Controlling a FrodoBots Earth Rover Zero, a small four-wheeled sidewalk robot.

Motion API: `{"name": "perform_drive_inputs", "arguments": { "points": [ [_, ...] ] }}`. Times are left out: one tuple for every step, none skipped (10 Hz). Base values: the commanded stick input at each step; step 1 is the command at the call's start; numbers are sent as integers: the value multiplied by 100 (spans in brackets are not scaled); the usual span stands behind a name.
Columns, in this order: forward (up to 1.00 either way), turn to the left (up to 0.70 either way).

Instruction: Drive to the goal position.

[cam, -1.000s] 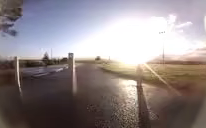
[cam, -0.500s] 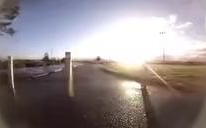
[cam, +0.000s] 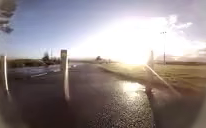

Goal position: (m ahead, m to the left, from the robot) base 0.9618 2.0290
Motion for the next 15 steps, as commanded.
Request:
{"name": "perform_drive_inputs", "arguments": {
  "points": [
    [45, 19],
    [45, 25],
    [45, 16],
    [45, 0],
    [45, 0],
    [45, -3],
    [45, -18],
    [45, -27],
    [45, -27],
    [45, -27],
    [45, -27],
    [45, -27],
    [45, -19],
    [45, -4],
    [45, 0]
  ]
}}
